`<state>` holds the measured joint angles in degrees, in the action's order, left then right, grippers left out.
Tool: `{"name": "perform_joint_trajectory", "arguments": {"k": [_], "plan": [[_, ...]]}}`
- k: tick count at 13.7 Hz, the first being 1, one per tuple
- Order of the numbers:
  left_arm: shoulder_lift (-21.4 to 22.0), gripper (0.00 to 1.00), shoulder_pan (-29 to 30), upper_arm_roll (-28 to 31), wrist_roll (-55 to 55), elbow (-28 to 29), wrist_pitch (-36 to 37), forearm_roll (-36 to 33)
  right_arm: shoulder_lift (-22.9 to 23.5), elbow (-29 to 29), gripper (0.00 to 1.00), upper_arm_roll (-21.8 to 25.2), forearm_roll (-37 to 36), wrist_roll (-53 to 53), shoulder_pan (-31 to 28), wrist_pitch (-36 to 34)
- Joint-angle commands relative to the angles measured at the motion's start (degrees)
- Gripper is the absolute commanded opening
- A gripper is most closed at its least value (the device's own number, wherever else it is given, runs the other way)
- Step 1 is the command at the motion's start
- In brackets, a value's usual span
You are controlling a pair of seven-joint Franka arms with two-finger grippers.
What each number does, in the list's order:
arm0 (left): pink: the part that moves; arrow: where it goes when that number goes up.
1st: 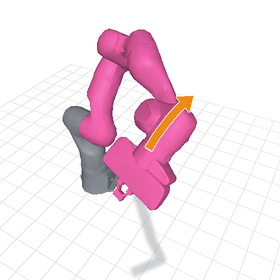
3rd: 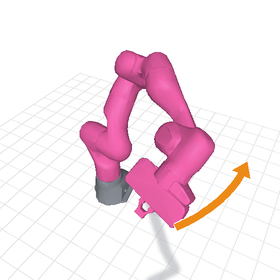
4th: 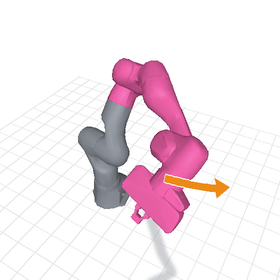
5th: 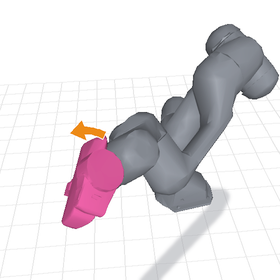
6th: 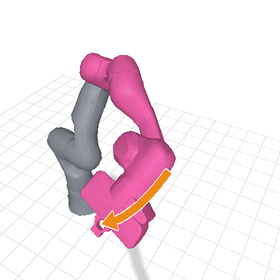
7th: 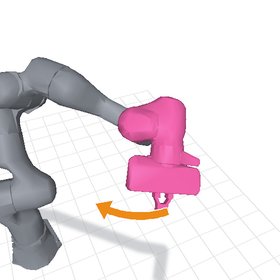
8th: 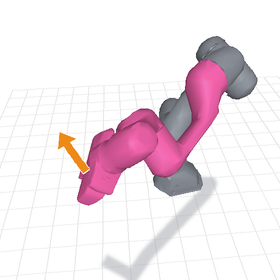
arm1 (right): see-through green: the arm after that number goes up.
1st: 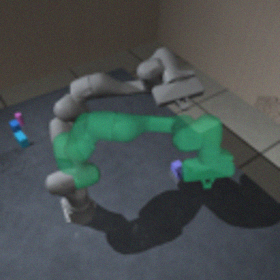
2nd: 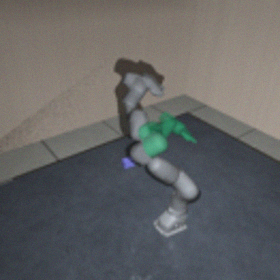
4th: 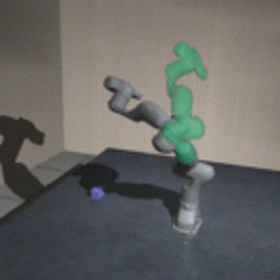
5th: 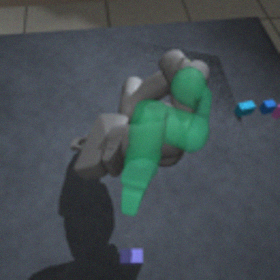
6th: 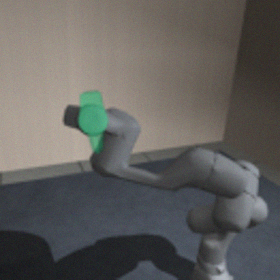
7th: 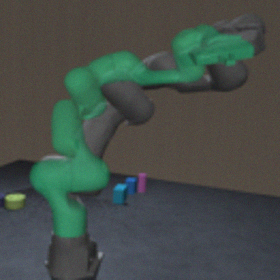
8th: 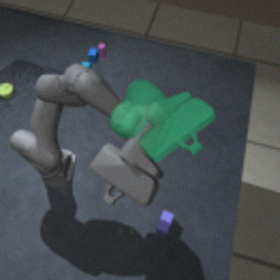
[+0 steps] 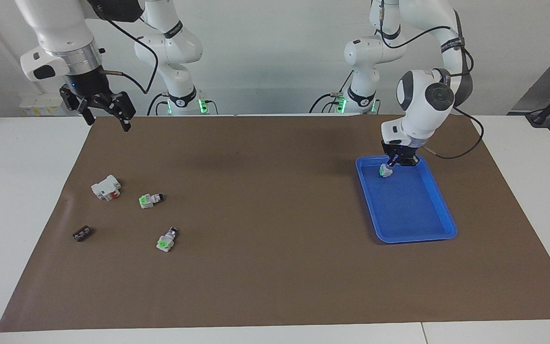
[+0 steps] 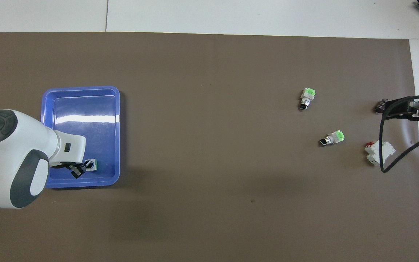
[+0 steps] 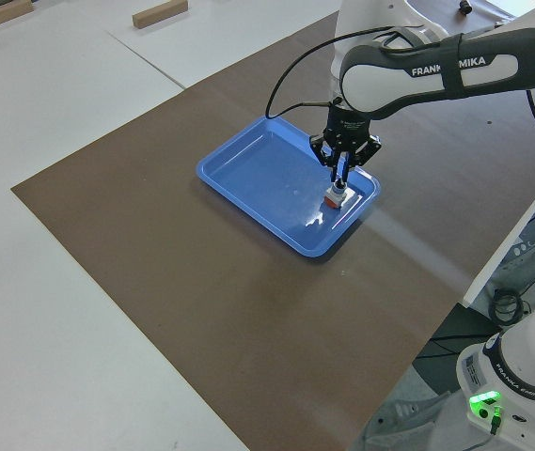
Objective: Turn and place switch with both arms
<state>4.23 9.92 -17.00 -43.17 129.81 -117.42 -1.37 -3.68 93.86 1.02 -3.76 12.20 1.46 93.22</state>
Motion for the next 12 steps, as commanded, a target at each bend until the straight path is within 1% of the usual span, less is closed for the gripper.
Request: {"name": "perform_joint_trajectory", "arguments": {"k": [1,4,6,8,9,11,12], "plan": [[1.57,1.00,-0.51,-0.05,0.45,-1.13,0.60,-1.09,-0.26,0.78,0.99,-0.31,-0.64,0.02,0.12,-1.02],[2.80,1.00,-0.51,-0.14,6.50,-4.91,4.90,-0.92,-0.62,1.15,0.99,-0.40,-0.64,0.11,0.21,-1.37],[5.34,1.00,-0.51,0.21,8.53,-4.92,6.32,-0.74,-0.71,1.32,0.99,-0.40,-0.64,-0.24,0.21,-1.29],[7.19,1.00,-1.12,0.82,13.08,-5.10,7.02,-0.65,-0.80,1.50,0.99,-0.31,-0.55,-0.68,-0.14,-1.29],[7.72,1.00,-2.08,2.83,17.37,-5.01,7.38,-0.65,-0.80,1.50,0.99,-0.31,-0.64,-0.77,-0.14,-1.29],[7.73,1.00,-6.81,8.18,27.91,-5.01,7.73,-0.65,-0.36,0.89,0.99,-0.14,-0.64,-1.99,-0.14,-1.28],[7.64,1.00,-8.84,10.30,32.66,-5.01,7.12,-0.57,-0.18,0.45,0.99,-0.05,-0.55,-4.44,-0.40,-1.46]]}}
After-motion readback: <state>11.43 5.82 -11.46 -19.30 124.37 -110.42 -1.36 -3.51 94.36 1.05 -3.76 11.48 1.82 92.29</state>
